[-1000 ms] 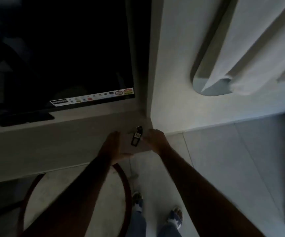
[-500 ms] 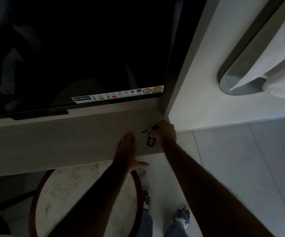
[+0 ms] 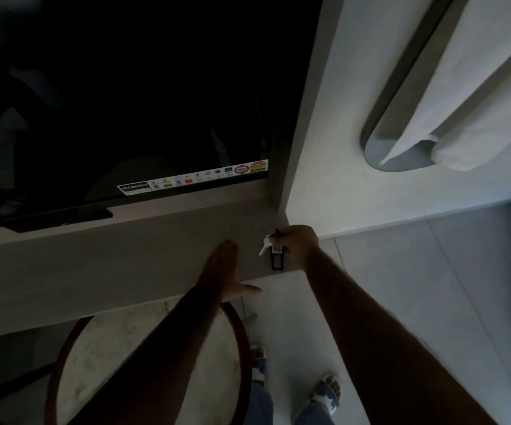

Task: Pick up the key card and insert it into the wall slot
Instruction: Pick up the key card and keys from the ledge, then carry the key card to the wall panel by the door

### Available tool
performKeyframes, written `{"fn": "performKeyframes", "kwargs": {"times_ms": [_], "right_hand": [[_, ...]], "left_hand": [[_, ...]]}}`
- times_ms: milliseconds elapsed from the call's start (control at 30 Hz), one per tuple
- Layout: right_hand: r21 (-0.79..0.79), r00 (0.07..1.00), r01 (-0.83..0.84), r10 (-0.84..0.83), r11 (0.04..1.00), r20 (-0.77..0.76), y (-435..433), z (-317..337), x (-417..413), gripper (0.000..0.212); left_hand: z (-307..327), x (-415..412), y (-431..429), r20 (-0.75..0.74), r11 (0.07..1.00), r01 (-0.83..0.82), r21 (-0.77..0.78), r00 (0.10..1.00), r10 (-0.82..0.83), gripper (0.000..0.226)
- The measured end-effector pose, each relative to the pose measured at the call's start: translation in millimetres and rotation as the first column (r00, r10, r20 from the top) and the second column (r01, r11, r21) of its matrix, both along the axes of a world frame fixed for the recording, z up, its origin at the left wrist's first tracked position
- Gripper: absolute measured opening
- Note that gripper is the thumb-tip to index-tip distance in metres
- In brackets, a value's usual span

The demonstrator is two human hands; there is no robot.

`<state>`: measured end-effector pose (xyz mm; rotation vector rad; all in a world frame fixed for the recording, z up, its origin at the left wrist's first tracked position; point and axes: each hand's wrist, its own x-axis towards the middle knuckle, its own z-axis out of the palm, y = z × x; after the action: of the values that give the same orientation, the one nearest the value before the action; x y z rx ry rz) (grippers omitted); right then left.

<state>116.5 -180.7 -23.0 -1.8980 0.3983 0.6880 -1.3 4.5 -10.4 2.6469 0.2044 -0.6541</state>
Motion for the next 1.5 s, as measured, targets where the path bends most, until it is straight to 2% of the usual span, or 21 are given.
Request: {"fn": "performKeyframes", "kwargs": {"times_ms": [100, 167, 300, 400, 600, 867, 1200, 1500], "right_hand": [[0.090, 0.997, 0.071, -0.073, 0.993, 0.022, -32.4, 33.0, -0.8, 0.030], [0.150, 0.997, 0.056, -0.062, 0.987, 0.039, -58.2, 57.0, -0.6, 0.030], [0.226, 0.990, 0.097, -0.118, 0.969, 0.081, -118.0, 111.1, 1.9, 0.039], [0.235, 0.969, 0.170, -0.205, 0.957, 0.135, -166.6, 150.1, 4.6, 0.045], [0.259, 0.906, 0.247, -0.317, 0.934, 0.281, -266.0, 239.0, -3.5, 0.046], [0.207, 0.811, 0.264, -0.333, 0.942, 0.481, -394.1, 349.3, -20.4, 0.041], [0.214, 0.627, 0.364, -0.408, 0.907, 0.663, -535.7, 466.8, -54.0, 0.042], [0.246, 0.504, 0.392, -0.430, 0.887, 0.749, -606.9, 532.2, -97.5, 0.030]], "left_hand": [[20.4, 13.8, -20.3, 0.046, 0.998, 0.068, -0.016, 0.997, -0.067, 0.136], [38.5, 23.7, -39.6, 0.092, 0.992, 0.124, -0.020, 0.988, -0.121, 0.136], [82.4, 40.8, -86.1, 0.153, 0.975, 0.201, -0.093, 0.971, -0.186, 0.135], [115.7, 57.6, -121.3, 0.210, 0.953, 0.283, -0.107, 0.943, -0.257, 0.135], [194.0, 92.5, -202.6, 0.341, 0.912, 0.392, -0.123, 0.879, -0.332, 0.136], [297.0, 131.4, -320.9, 0.547, 0.845, 0.532, -0.062, 0.726, -0.417, 0.132], [414.4, 149.3, -455.6, 0.716, 0.756, 0.654, 0.026, 0.515, -0.471, 0.132], [463.6, 151.9, -559.5, 0.780, 0.669, 0.739, 0.079, 0.373, -0.503, 0.131]]}}
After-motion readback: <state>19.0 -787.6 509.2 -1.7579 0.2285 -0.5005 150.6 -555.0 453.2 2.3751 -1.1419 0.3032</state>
